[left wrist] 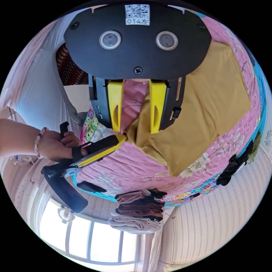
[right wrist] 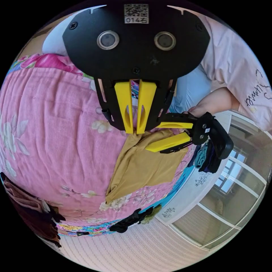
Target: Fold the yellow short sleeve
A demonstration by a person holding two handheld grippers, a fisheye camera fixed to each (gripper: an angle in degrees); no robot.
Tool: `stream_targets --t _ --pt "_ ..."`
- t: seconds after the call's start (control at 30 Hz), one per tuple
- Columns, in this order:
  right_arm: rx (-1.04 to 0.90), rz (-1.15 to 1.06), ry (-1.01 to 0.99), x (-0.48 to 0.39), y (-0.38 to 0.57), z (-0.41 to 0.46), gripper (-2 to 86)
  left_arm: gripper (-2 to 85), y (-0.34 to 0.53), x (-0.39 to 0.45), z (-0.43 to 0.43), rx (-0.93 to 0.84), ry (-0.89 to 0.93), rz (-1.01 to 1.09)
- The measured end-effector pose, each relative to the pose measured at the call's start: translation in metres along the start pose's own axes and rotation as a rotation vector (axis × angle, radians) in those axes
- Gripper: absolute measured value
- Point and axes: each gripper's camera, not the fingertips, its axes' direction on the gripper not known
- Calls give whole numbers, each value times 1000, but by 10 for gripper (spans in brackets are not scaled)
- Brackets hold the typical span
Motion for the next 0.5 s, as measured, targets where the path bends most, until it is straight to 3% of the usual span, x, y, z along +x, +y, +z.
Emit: stream_targets --t 0.07,0.2,0.43,0.5 --pt "39 0 -65 5 -8 -5 18 123 -6 -1 9 -55 -15 10" --pt "98 -90 -133 6 -27 -18 22 10 -13 -11 5 -69 -33 -32" --pt "322 50 -44 73 -81 -10 104 -7 -10 -28 -10 -55 22 -101" --pt "316 133 -125 101 -110 13 111 -8 -10 -31 -17 -55 17 -101"
